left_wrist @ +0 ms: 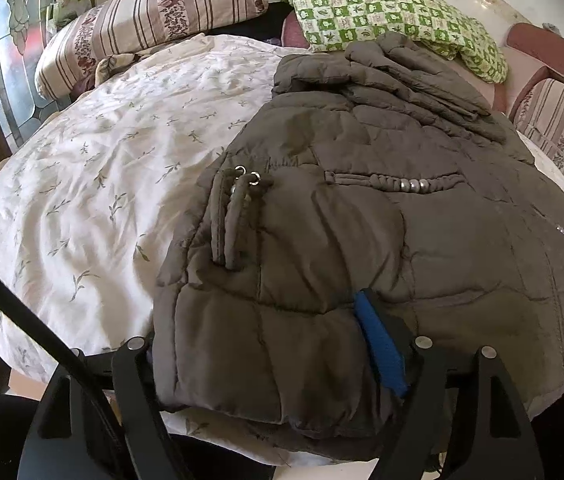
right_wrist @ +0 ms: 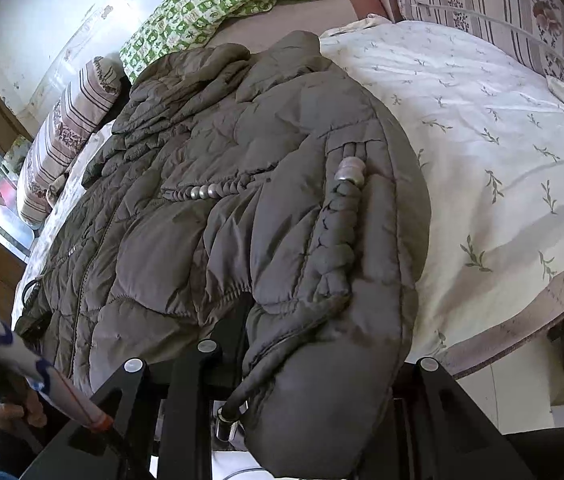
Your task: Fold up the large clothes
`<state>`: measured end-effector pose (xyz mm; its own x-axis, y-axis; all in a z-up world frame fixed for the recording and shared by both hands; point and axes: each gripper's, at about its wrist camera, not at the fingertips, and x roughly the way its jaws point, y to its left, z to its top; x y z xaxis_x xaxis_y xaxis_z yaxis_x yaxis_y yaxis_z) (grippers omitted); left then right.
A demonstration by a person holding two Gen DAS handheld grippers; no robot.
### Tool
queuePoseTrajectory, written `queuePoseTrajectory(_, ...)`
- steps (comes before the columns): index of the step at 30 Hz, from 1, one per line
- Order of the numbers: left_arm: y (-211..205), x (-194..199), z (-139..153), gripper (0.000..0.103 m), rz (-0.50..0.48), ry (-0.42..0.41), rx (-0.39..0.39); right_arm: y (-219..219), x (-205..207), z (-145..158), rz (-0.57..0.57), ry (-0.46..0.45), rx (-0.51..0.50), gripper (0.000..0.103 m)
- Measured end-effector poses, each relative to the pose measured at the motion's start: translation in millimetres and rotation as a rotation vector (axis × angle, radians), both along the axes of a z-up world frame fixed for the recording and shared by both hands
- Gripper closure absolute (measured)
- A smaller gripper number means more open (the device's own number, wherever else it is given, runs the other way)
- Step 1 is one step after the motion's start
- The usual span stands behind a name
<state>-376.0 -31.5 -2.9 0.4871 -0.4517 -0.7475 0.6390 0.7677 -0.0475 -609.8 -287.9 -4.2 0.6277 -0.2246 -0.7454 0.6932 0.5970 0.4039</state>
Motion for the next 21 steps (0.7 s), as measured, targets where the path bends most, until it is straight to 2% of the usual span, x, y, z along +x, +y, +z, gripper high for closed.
queuePoseTrajectory(4, -0.6, -0.6, 0.9, 0.024, 0.004, -0.011, 0.009, -0.5, 0.2, 0.4, -0.010, 0.005, 0.003, 0.072)
queuePoseTrajectory(6, -2.0, -3.2, 2.1, 0.028, -0.006, -0.028, 0.016, 1.9, -0.1, 2.2, -0.016, 0.001, -0.018, 0.076)
queuePoseTrajectory(9, -4.8, -9.6, 6.1, 0.043, -0.033, -0.070, 0.024, 8.6, 1.4, 7.2, -0.012, 0.011, -0.071, 0.081)
queuePoseTrajectory(11, -6.1, -13.8, 10.0, 0.055, -0.047, -0.097, 0.024, 13.5, 2.2, 12.7, -0.009, 0.011, -0.116, 0.082)
queuePoseTrajectory(14, -7.8, -16.7, 14.2, 0.067, -0.057, -0.124, 0.022, 15.3, 3.2, 14.0, -0.009, 0.011, -0.134, 0.082)
queuePoseTrajectory(21, -11.4, -16.8, 17.1, 0.072, -0.059, -0.144, 0.023, 14.3, -0.4, 14.8, -0.013, -0.012, -0.128, 0.083)
